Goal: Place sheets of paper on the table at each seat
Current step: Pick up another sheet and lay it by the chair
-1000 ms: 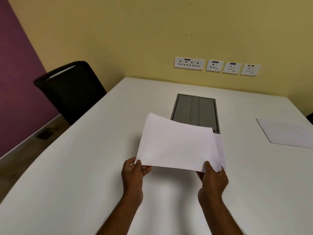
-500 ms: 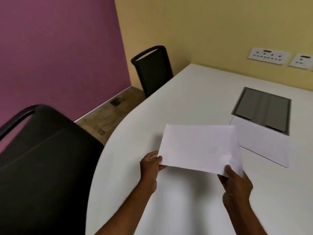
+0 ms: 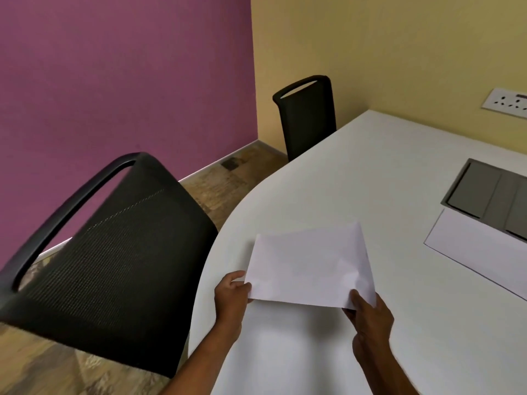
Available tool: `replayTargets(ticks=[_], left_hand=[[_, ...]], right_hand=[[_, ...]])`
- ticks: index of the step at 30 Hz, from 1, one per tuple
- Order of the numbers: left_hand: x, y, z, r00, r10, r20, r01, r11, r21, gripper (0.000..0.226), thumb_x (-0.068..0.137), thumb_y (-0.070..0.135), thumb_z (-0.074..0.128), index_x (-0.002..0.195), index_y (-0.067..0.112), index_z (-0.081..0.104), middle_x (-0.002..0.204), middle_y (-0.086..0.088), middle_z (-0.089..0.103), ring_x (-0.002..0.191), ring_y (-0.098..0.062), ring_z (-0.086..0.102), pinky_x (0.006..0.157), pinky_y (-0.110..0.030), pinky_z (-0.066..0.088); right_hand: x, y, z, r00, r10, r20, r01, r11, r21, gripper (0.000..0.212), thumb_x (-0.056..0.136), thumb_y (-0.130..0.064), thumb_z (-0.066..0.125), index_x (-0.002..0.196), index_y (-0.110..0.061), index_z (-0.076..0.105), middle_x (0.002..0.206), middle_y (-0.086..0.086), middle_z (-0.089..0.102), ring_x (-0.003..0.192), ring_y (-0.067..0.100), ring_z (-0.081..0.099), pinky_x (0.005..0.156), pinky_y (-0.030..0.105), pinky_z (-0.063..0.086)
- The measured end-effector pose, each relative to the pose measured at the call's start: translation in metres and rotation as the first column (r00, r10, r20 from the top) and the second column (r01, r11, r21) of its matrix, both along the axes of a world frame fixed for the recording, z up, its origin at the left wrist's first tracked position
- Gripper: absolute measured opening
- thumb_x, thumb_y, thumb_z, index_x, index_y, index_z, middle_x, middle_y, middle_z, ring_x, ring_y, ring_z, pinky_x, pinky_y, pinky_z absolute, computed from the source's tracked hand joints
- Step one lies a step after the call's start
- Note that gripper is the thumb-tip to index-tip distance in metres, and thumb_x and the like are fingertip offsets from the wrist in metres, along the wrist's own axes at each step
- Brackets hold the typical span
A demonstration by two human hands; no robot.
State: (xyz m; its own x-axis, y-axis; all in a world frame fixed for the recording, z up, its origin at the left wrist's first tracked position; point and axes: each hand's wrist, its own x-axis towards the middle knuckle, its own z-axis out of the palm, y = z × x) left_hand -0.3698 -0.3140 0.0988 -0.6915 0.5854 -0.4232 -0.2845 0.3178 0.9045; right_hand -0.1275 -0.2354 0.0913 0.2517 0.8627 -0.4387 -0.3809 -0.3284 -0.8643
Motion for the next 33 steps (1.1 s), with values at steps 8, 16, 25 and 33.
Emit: replayTargets(ticks=[8, 16, 25, 33], left_hand=[[-0.037, -0.024, -0.028, 0.992, 0.080, -0.102, -0.091, 0.990, -0.105, 0.030, 0.086, -0.001, 0.064, 0.112, 0.013, 0.066, 0.085, -0.008, 0.069, 0.078, -0.021, 0.067, 0.074, -0.040, 0.062], [-0.055, -0.034, -0.056, 0.968, 0.062, -0.244, -0.115, 0.971, -0.208, 0.028, 0.089, 0.001, 0.063, 0.114, 0.011, 0.065, 0.091, 0.000, 0.067, 0.083, -0.017, 0.066, 0.071, -0.029, 0.056], [-0.056, -0.032, -0.070, 0.900, -0.104, -0.424, -0.037, 0.950, -0.310, 0.015, 0.090, -0.004, 0.058, 0.103, -0.001, 0.065, 0.073, -0.002, 0.060, 0.059, -0.007, 0.055, 0.049, -0.009, 0.039], [-0.054, -0.033, -0.074, 0.855, -0.214, -0.473, 0.027, 0.928, -0.371, 0.023, 0.092, -0.003, 0.059, 0.114, -0.002, 0.063, 0.088, -0.021, 0.070, 0.076, -0.029, 0.068, 0.065, -0.024, 0.056]], right_hand=[[-0.038, -0.010, -0.031, 0.982, 0.175, 0.067, -0.173, 0.984, -0.030, 0.026, 0.087, 0.001, 0.069, 0.110, -0.010, 0.066, 0.101, 0.001, 0.070, 0.090, 0.022, 0.067, 0.066, 0.030, 0.058], [-0.065, -0.007, -0.066, 0.915, 0.311, 0.257, -0.309, 0.950, -0.051, 0.016, 0.087, -0.001, 0.068, 0.102, -0.007, 0.069, 0.094, 0.005, 0.072, 0.083, 0.025, 0.068, 0.066, 0.031, 0.056], [-0.075, -0.009, -0.082, 0.620, 0.313, 0.720, -0.336, 0.934, -0.117, 0.039, 0.087, -0.018, 0.069, 0.124, -0.017, 0.059, 0.100, 0.009, 0.072, 0.088, 0.035, 0.064, 0.076, 0.041, 0.049], [-0.077, -0.012, -0.087, 0.331, 0.387, 0.861, -0.457, 0.864, -0.212, 0.068, 0.088, -0.015, 0.066, 0.149, -0.014, 0.036, 0.132, 0.014, 0.058, 0.120, 0.037, 0.055, 0.092, 0.045, 0.048]])
